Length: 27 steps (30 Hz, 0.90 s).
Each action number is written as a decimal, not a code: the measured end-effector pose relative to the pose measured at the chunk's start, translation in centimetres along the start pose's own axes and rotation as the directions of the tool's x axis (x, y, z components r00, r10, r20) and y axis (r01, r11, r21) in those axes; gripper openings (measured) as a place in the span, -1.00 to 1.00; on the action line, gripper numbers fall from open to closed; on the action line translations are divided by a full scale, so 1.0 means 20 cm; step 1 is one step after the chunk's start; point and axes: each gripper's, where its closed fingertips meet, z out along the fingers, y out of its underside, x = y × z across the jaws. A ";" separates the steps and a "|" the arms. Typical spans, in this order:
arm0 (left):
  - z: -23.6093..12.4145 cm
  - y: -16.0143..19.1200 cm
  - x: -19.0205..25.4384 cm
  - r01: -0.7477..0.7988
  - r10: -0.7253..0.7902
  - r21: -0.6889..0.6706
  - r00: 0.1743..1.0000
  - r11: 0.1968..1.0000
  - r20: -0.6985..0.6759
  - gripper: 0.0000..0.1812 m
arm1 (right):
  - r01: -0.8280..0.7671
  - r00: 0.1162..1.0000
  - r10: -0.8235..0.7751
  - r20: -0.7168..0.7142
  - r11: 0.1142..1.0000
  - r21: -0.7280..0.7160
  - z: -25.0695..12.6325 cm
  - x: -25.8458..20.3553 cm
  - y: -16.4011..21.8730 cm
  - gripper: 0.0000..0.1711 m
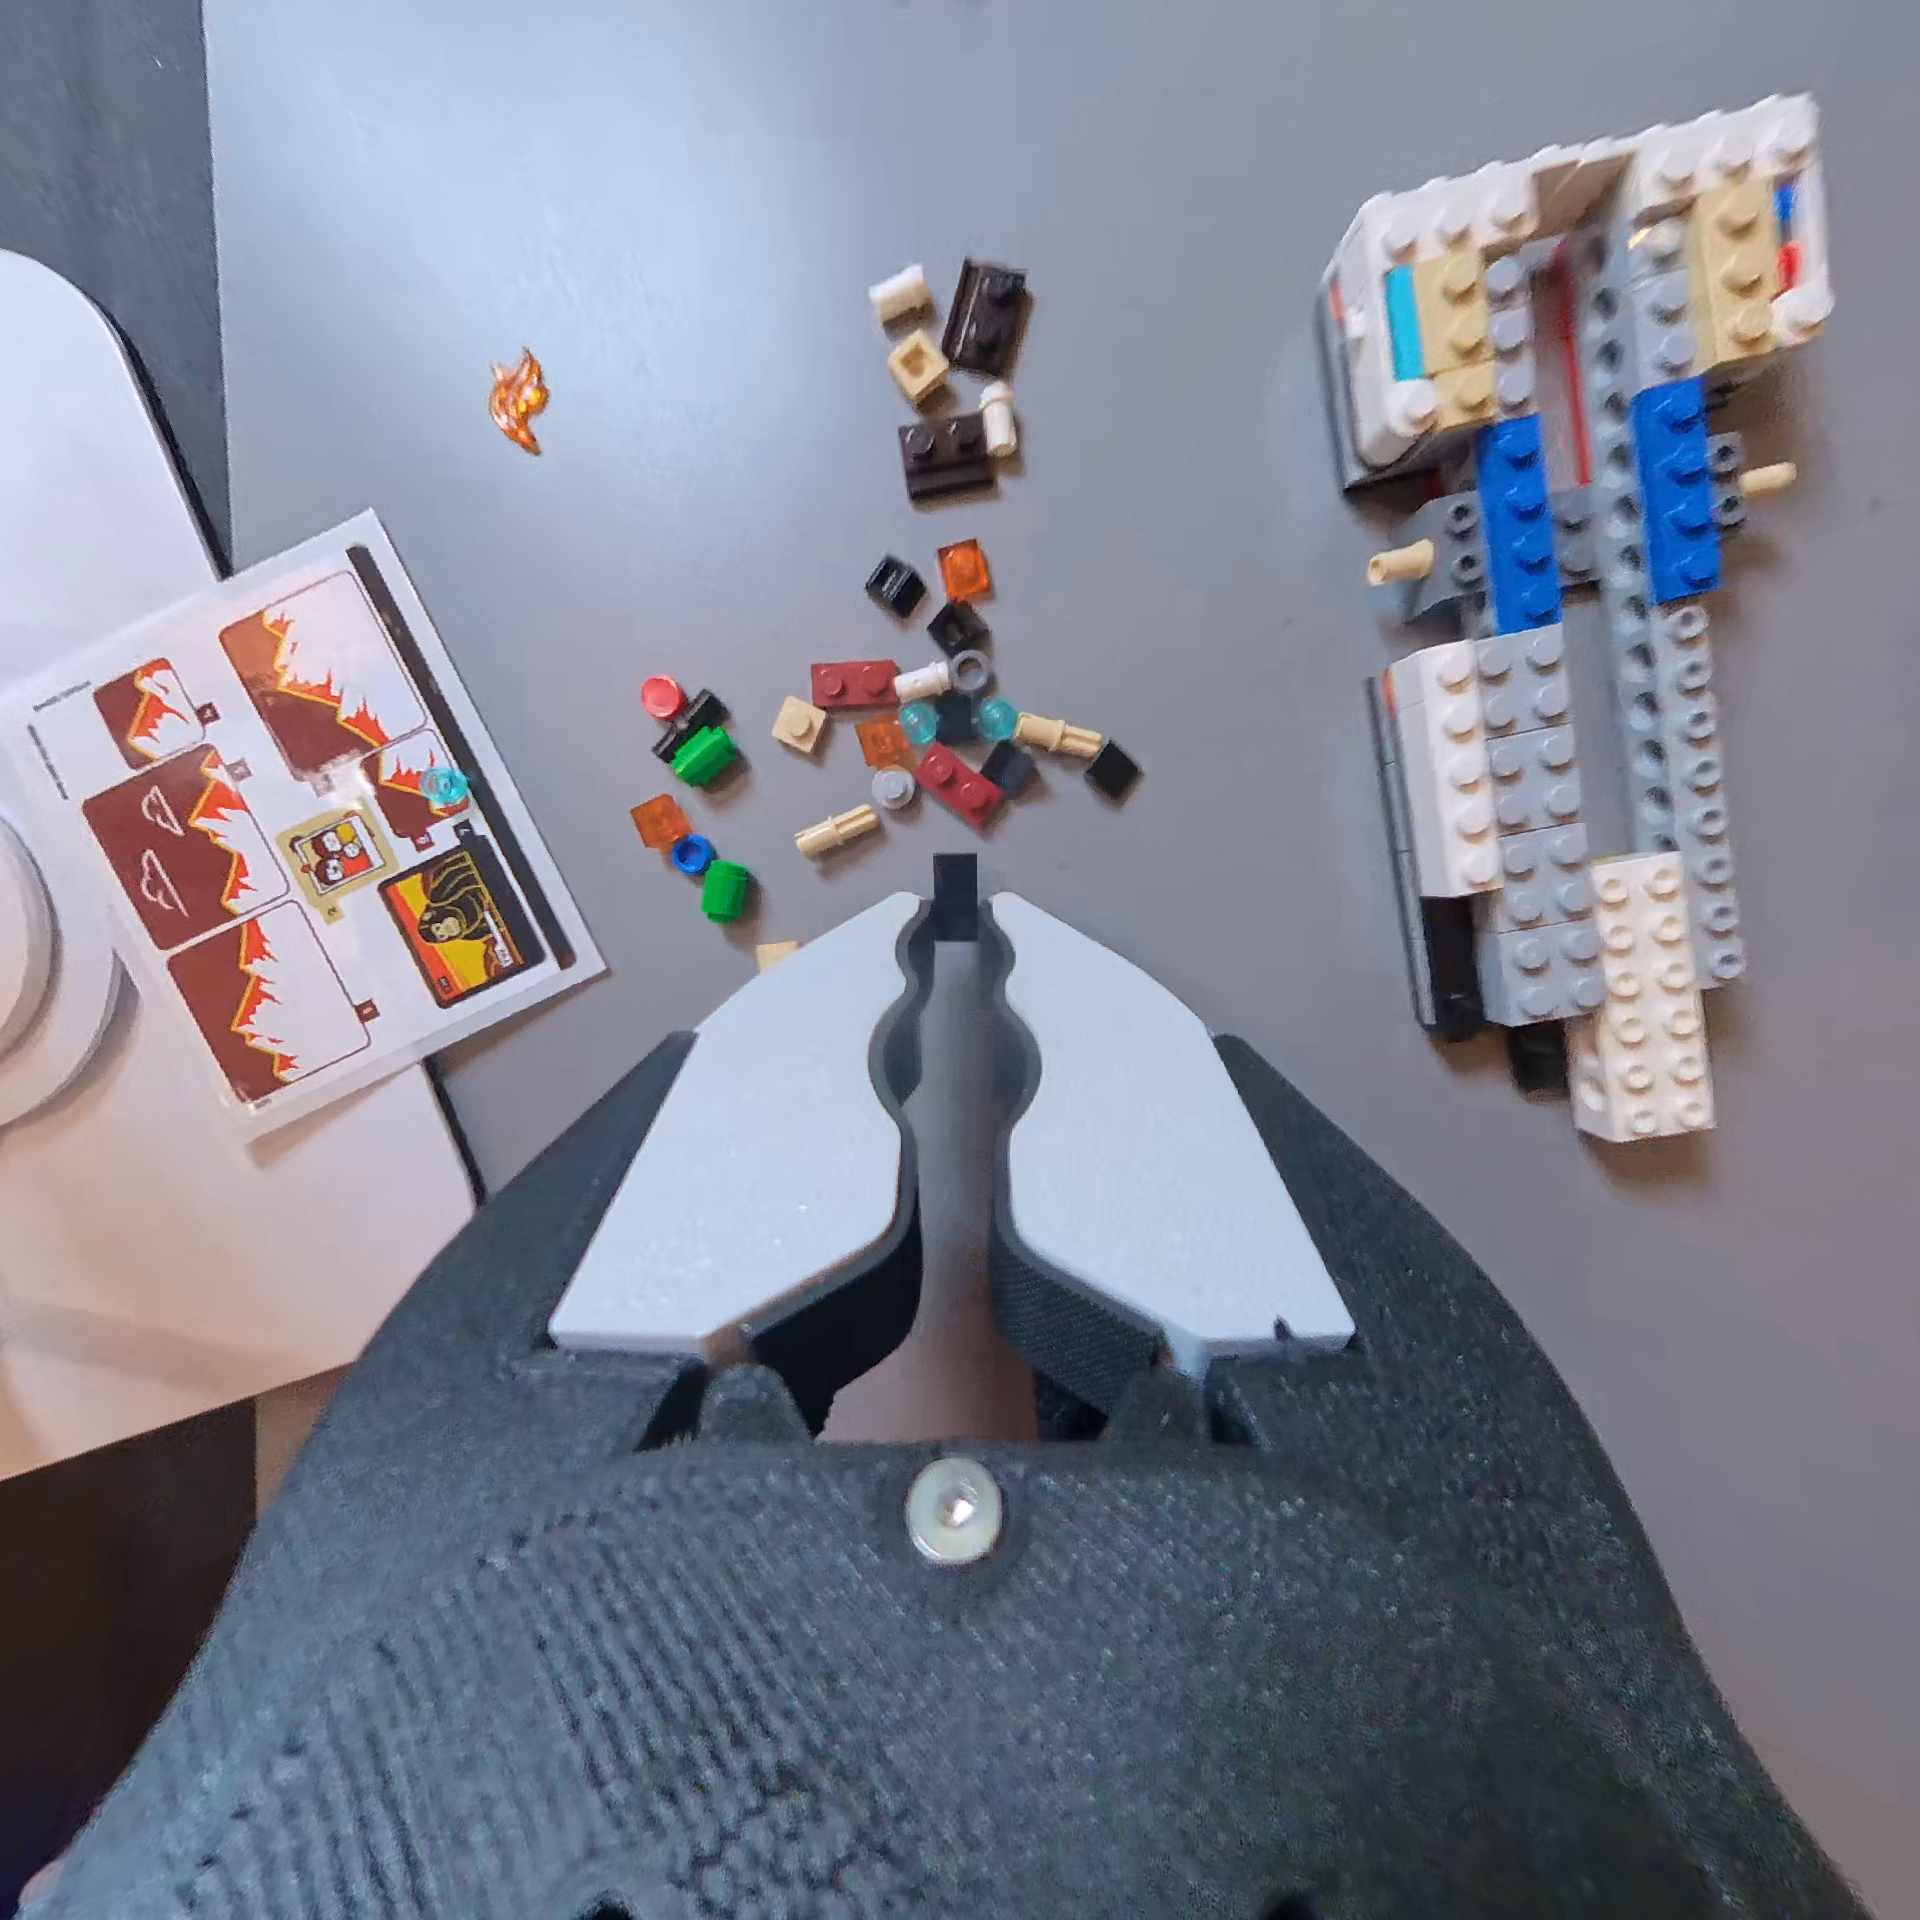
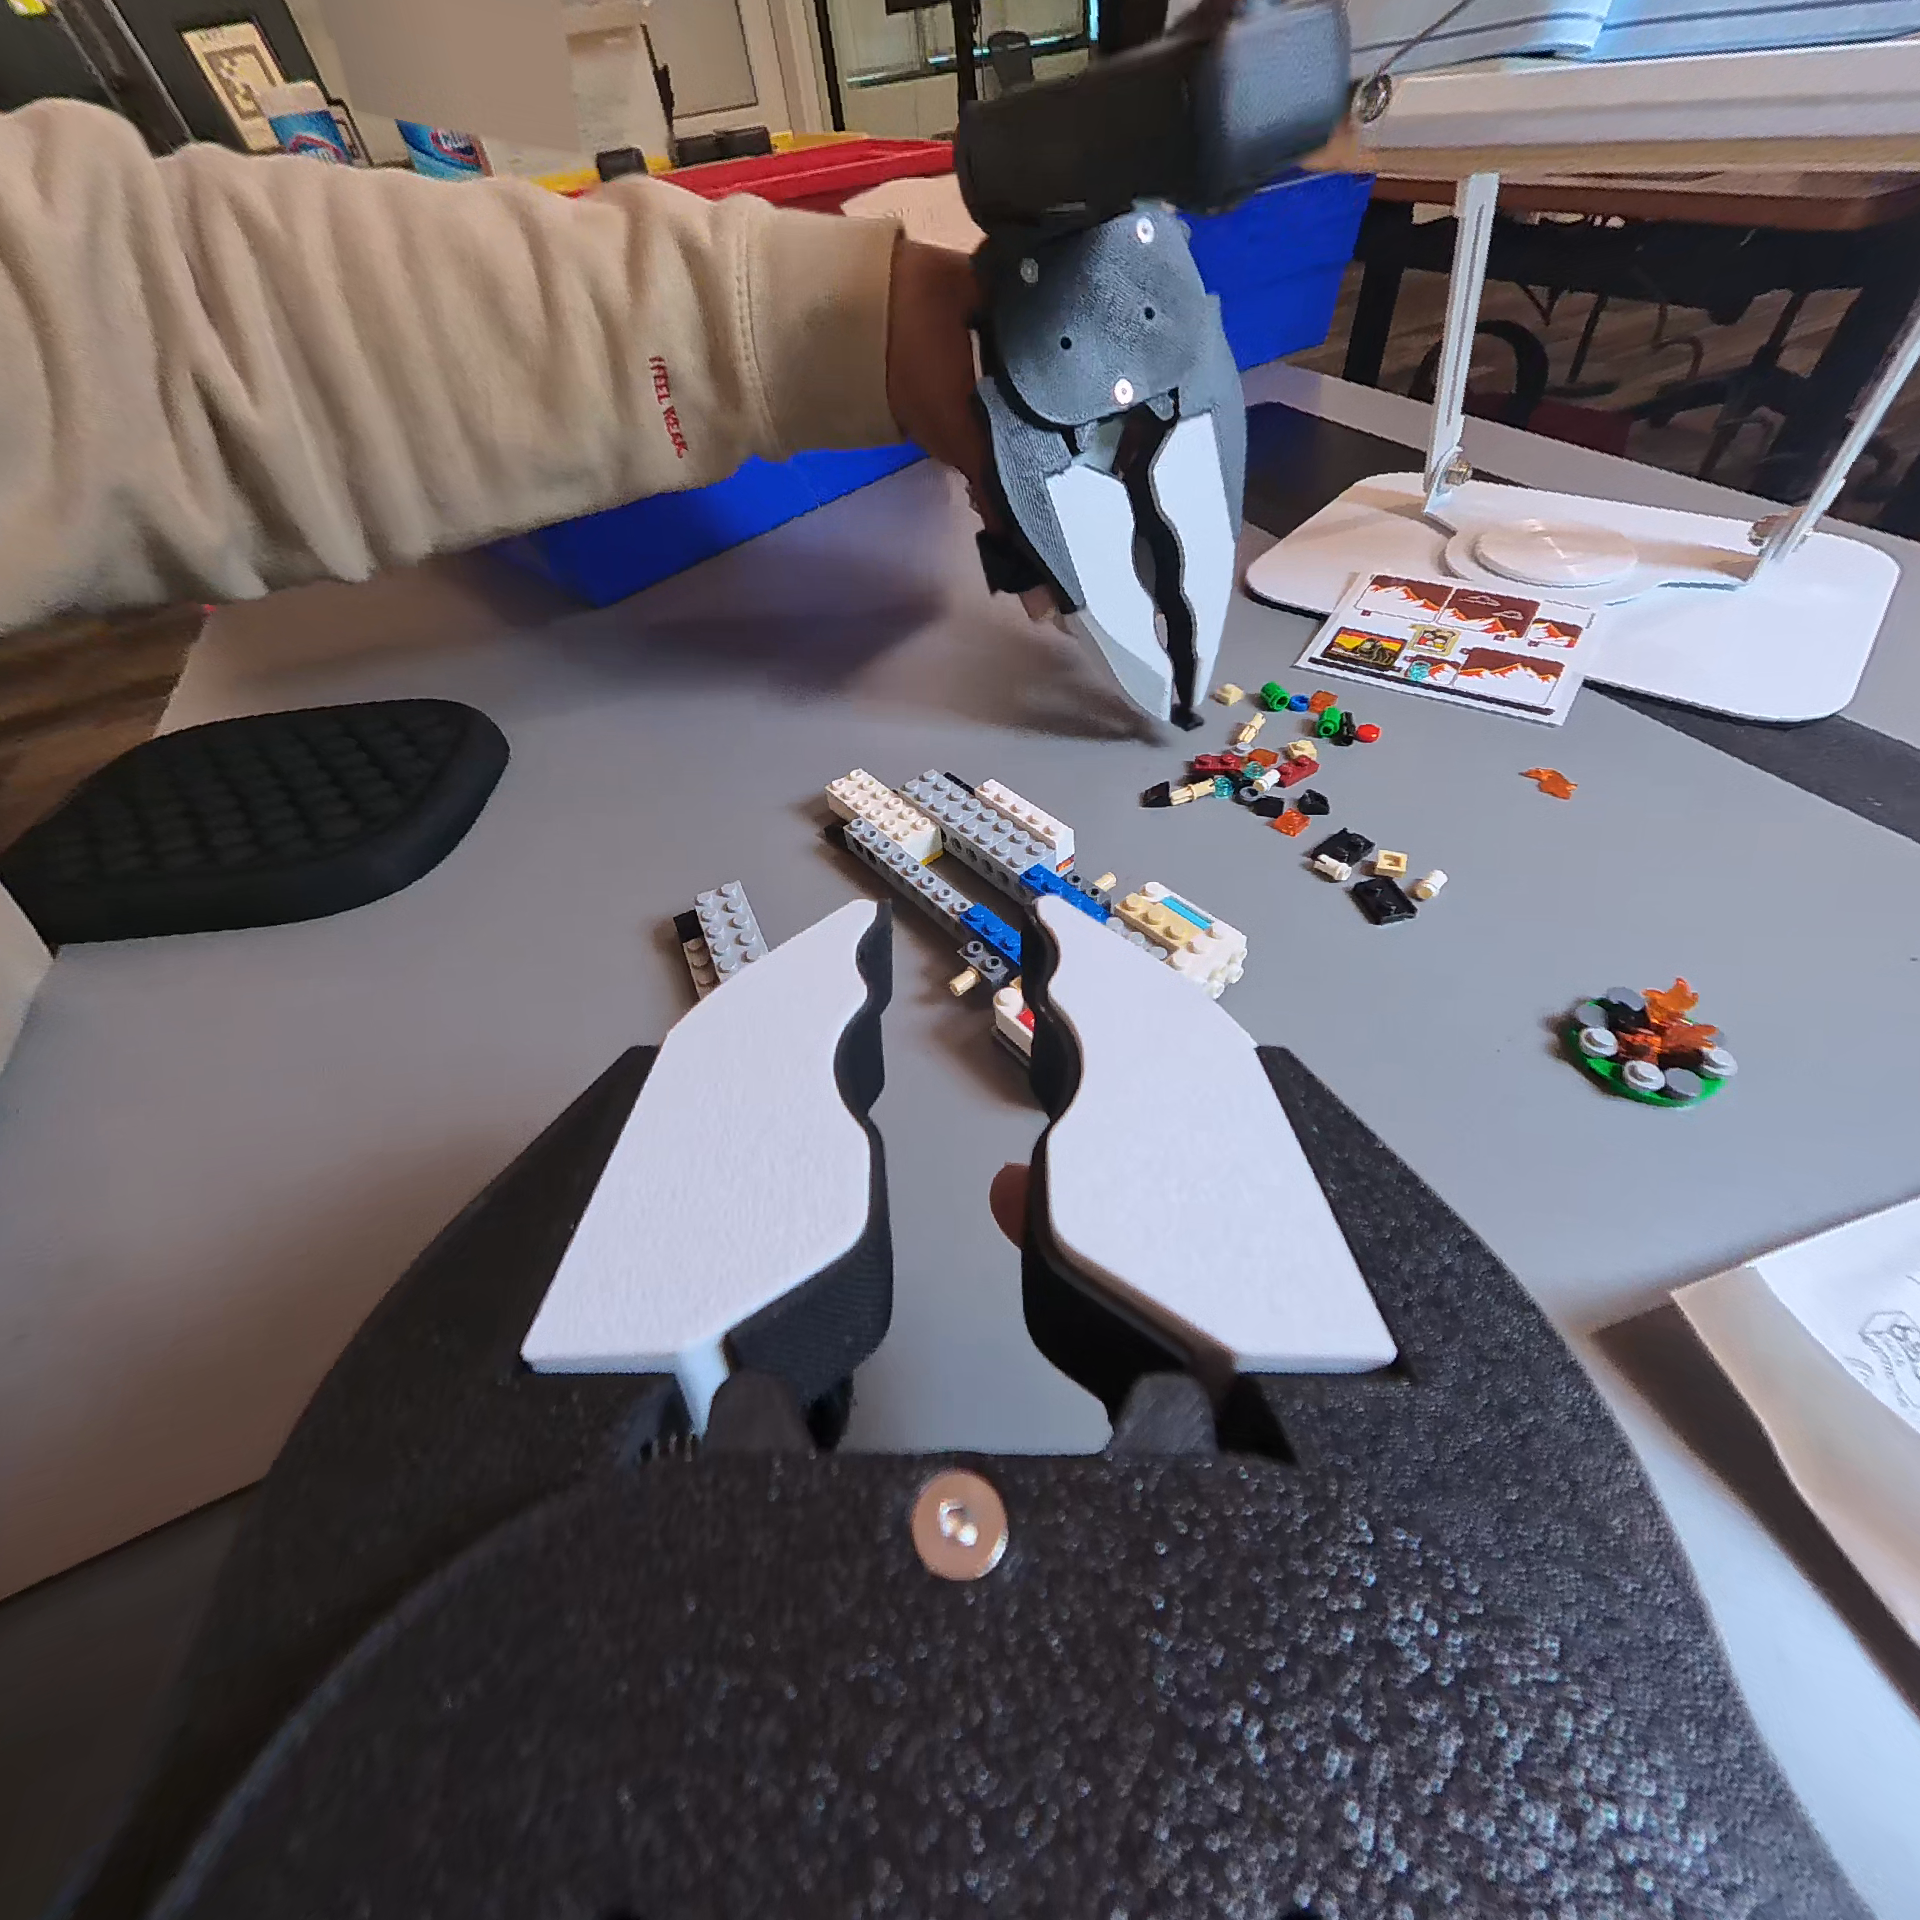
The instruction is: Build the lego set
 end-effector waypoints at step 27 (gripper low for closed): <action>-0.09 -0.07 0.98 -0.075 0.076 0.037 0.997 0.997 -0.032 -0.91 | 0.499 0.865 -0.363 0.347 0.704 -0.506 0.29 -0.29 0.37 -0.64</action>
